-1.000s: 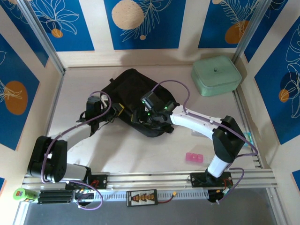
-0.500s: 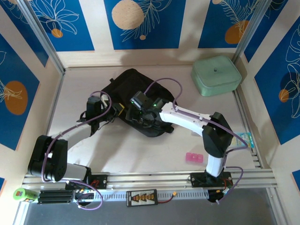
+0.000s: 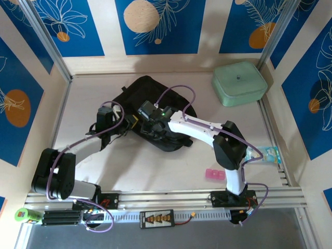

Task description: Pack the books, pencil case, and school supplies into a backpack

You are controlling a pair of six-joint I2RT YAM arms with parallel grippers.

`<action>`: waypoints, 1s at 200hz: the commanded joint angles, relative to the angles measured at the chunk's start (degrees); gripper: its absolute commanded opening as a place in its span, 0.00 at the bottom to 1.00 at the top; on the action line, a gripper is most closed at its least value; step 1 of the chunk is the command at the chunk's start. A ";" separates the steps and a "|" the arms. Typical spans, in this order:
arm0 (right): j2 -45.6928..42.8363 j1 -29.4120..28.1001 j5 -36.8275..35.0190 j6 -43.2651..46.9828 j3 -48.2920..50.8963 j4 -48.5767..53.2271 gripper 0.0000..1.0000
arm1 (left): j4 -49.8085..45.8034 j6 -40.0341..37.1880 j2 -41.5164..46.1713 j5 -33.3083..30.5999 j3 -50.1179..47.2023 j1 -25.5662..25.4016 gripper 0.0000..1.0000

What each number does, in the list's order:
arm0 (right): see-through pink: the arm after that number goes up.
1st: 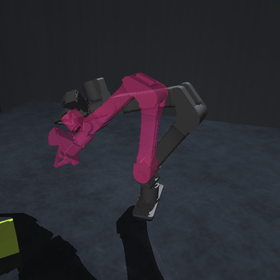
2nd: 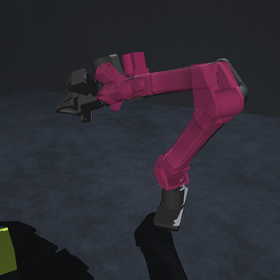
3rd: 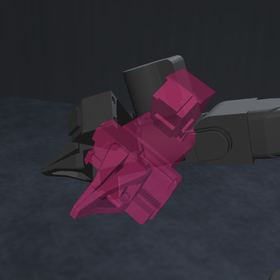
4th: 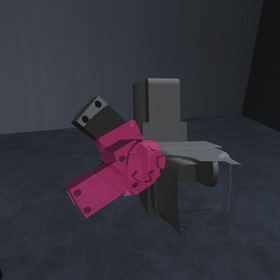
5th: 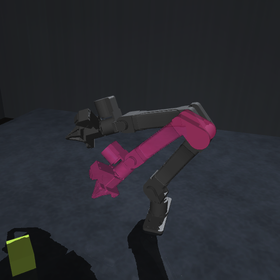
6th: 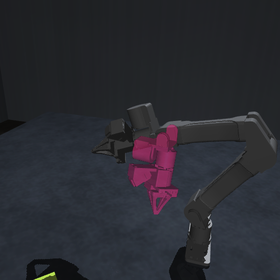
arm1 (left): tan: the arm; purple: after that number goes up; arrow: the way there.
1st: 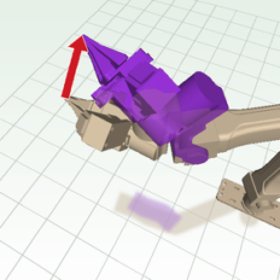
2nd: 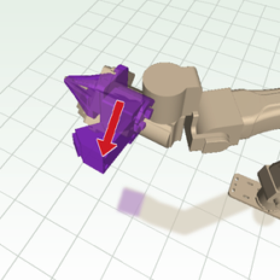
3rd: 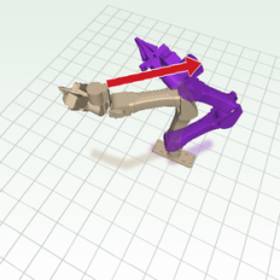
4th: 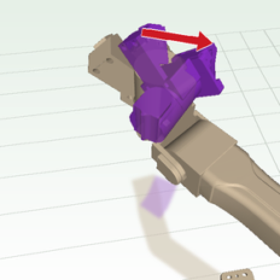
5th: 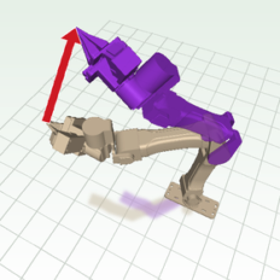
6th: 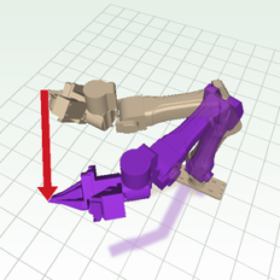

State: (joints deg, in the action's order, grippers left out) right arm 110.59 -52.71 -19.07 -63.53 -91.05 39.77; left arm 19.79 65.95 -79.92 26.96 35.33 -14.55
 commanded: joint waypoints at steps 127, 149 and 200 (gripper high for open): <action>-9.49 -2.04 -0.97 1.92 9.16 3.52 0.45 | 2.15 -2.41 -1.19 1.24 3.77 -0.34 0.00; -8.27 -1.78 -1.01 3.74 8.63 3.76 0.46 | 1.84 -2.36 -1.12 1.17 3.87 -0.31 0.00; -4.56 -1.86 -2.18 7.97 6.22 6.00 0.40 | 1.36 -2.67 -1.03 1.25 3.82 -0.26 0.00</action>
State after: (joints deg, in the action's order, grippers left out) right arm 104.12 -54.37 -19.59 -58.78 -82.13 43.46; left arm 19.20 65.28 -80.88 26.98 37.12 -14.55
